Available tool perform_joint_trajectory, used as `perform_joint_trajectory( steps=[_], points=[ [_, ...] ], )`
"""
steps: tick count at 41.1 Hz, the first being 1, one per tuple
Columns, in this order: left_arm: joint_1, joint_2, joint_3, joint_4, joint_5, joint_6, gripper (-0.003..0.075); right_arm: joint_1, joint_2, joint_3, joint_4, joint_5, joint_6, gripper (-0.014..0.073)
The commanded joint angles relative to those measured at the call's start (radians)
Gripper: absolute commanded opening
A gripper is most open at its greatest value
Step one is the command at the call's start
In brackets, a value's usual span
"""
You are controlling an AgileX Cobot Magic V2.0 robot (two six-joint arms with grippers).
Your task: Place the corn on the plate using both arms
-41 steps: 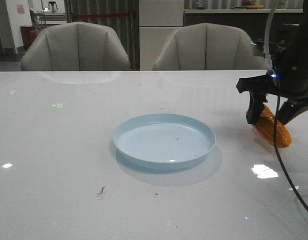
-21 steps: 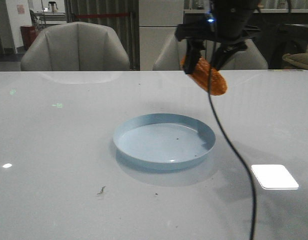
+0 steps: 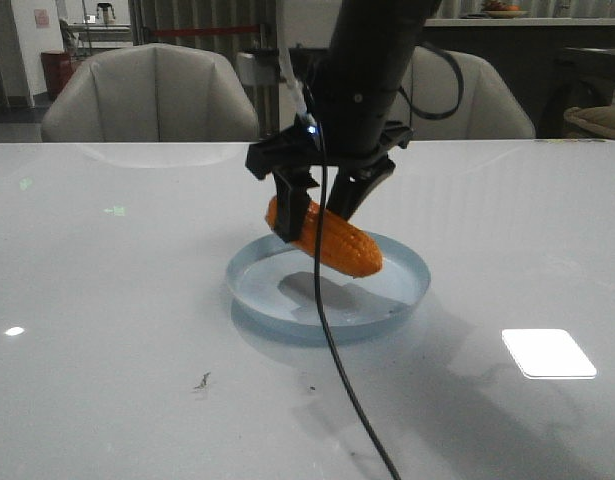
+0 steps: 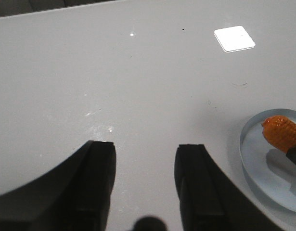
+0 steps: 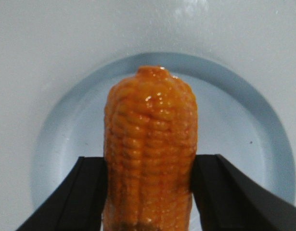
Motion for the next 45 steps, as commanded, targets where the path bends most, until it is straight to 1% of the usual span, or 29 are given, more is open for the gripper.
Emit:
perform_joint_trajectory(
  steps=[1, 4, 11, 14, 16, 18, 20, 23, 26, 33, 40, 45],
  points=[
    [0.004, -0.024, -0.028, -0.006, -0.075, 0.000, 0.0365, -0.002, -0.029, -0.032, -0.021, -0.015, -0.012, 0.0257],
    [0.004, -0.024, -0.028, -0.006, -0.075, 0.000, 0.0365, -0.002, -0.008, -0.032, -0.034, -0.014, -0.012, 0.0304],
    [0.004, -0.024, -0.028, -0.006, -0.075, 0.000, 0.0365, -0.002, -0.001, -0.035, -0.036, -0.023, -0.012, 0.0461],
    [0.004, -0.024, -0.028, -0.006, -0.075, 0.000, 0.0365, -0.002, -0.003, -0.043, -0.036, -0.026, -0.012, 0.0513],
    [0.004, -0.024, -0.028, -0.006, -0.075, 0.000, 0.0365, -0.002, -0.003, -0.059, -0.036, -0.016, -0.009, 0.0532],
    [0.004, -0.024, -0.028, -0.006, -0.075, 0.000, 0.0365, -0.002, -0.004, -0.083, -0.036, 0.010, -0.009, 0.0537],
    [0.004, -0.024, -0.028, -0.006, -0.075, 0.000, 0.0365, -0.002, -0.006, -0.115, -0.036, 0.067, -0.012, 0.0535],
    [0.004, -0.024, -0.028, -0.006, -0.075, 0.000, 0.0365, -0.005, -0.013, -0.192, -0.043, 0.157, -0.015, 0.0531],
    [0.004, -0.024, -0.028, -0.006, -0.075, 0.000, 0.0365, -0.015, -0.026, -0.268, -0.043, 0.206, -0.015, 0.0531],
    [0.004, -0.024, -0.028, -0.006, -0.075, 0.000, 0.0365, -0.046, -0.116, -0.401, -0.041, 0.228, 0.009, 0.0531],
    [0.004, -0.024, -0.028, -0.006, -0.069, 0.000, 0.0365, -0.100, -0.303, -0.407, -0.022, 0.256, 0.010, 0.0531],
    [0.004, -0.024, -0.028, -0.006, -0.069, 0.000, 0.0365, -0.149, -0.455, -0.367, -0.009, 0.267, 0.011, 0.0531]
  ],
)
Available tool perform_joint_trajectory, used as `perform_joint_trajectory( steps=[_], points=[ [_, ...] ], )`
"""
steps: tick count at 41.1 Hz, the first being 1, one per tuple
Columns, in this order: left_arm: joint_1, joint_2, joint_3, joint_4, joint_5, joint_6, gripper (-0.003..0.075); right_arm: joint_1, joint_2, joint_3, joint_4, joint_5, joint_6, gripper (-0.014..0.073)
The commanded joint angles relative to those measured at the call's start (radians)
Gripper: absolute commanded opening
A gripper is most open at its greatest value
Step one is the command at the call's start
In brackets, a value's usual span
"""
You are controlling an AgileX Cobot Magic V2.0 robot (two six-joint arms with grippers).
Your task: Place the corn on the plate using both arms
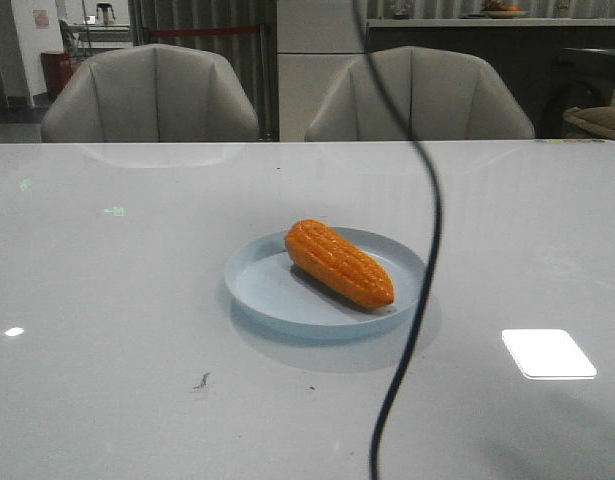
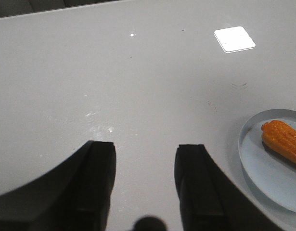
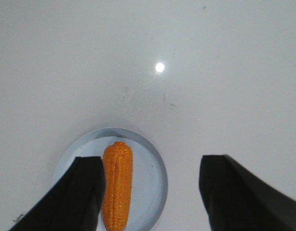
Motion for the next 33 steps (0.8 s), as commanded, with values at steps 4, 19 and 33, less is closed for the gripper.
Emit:
perform_joint_trajectory(
  steps=[4, 19, 33],
  points=[
    [0.004, -0.024, -0.028, -0.006, -0.067, 0.000, 0.0365, -0.077, -0.279, 0.089, 0.017, -0.042, 0.024, 0.0531],
    [0.004, -0.024, -0.028, -0.011, -0.067, 0.000, 0.0365, -0.238, -0.846, 0.794, 0.017, -0.305, 0.118, 0.0531],
    [0.004, -0.024, -0.028, -0.011, -0.067, 0.000, 0.0358, -0.238, -1.007, 1.002, 0.017, -0.262, 0.197, 0.0531]
  ],
)
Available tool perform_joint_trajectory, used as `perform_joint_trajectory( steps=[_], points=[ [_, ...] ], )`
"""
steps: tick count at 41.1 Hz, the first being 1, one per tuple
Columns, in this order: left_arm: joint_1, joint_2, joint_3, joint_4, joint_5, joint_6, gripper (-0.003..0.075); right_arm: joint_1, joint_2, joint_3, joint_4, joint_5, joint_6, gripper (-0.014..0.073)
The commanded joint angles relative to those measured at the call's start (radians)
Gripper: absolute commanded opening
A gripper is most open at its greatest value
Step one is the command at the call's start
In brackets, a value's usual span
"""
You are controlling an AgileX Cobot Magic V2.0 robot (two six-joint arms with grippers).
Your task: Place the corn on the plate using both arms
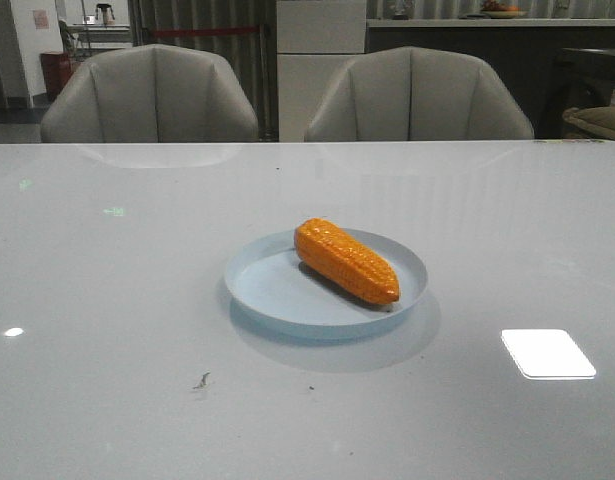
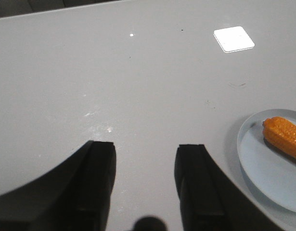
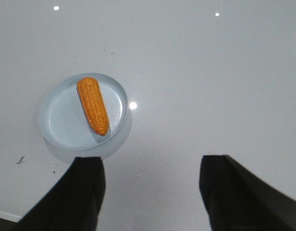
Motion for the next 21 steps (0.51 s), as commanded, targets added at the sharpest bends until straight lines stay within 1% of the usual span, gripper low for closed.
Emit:
perform_joint_trajectory(
  steps=[1, 5, 12, 16, 21],
  points=[
    [0.004, -0.024, -0.028, -0.011, -0.068, 0.000, 0.0348, -0.006, -0.006, -0.023, 0.005, -0.065, 0.007, 0.0531],
    [0.004, -0.024, -0.028, -0.011, -0.068, 0.000, 0.0295, -0.006, -0.006, -0.023, 0.006, -0.064, 0.006, 0.0531],
    [0.004, -0.024, -0.028, -0.011, -0.072, 0.000, 0.0157, -0.006, -0.006, -0.023, 0.006, -0.064, 0.006, 0.0531],
    [0.004, -0.024, -0.028, -0.011, -0.072, 0.000, 0.0097, -0.006, -0.006, -0.023, 0.006, -0.064, 0.006, 0.0531],
    [0.004, -0.022, -0.028, -0.011, -0.072, 0.000, 0.0094, -0.006, -0.006, -0.023, 0.006, -0.064, 0.006, 0.0531]
  ],
)
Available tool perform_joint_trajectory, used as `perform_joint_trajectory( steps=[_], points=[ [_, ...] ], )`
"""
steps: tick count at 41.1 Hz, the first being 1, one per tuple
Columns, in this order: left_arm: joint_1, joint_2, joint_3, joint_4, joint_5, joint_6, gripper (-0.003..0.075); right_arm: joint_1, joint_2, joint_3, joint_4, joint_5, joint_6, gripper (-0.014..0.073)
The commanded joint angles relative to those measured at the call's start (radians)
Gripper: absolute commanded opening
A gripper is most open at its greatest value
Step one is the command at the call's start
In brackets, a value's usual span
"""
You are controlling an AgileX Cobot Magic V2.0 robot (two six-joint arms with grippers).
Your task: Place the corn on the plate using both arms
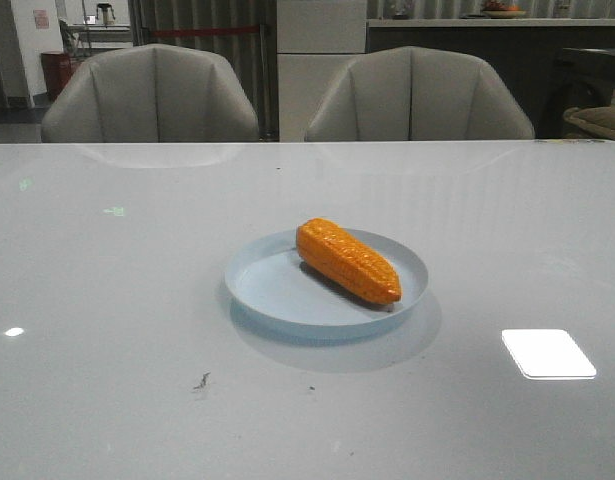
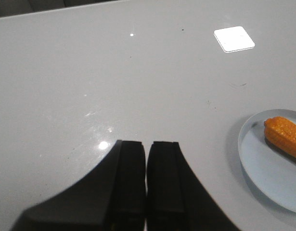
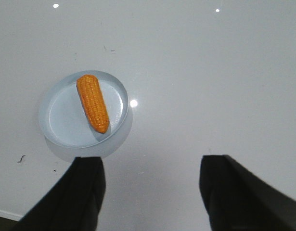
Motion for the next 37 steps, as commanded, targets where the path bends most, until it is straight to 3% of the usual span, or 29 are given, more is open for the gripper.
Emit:
perform_joint_trajectory(
  steps=[1, 20, 26, 37],
  points=[
    [0.004, -0.021, -0.028, -0.011, -0.072, 0.000, 0.0094, -0.006, -0.004, -0.025, 0.006, -0.068, 0.001, 0.0531],
    [-0.005, -0.050, -0.009, 0.014, -0.097, -0.028, 0.0094, -0.006, -0.004, -0.025, 0.006, -0.068, 0.001, 0.0531],
    [-0.012, -0.202, 0.105, 0.140, -0.254, -0.276, 0.0094, -0.006, -0.004, -0.025, 0.006, -0.068, 0.001, 0.0531],
    [-0.007, -0.585, 0.453, 0.278, -0.559, -0.300, 0.0094, -0.006, -0.004, -0.025, 0.006, -0.068, 0.001, 0.0531]
  ],
)
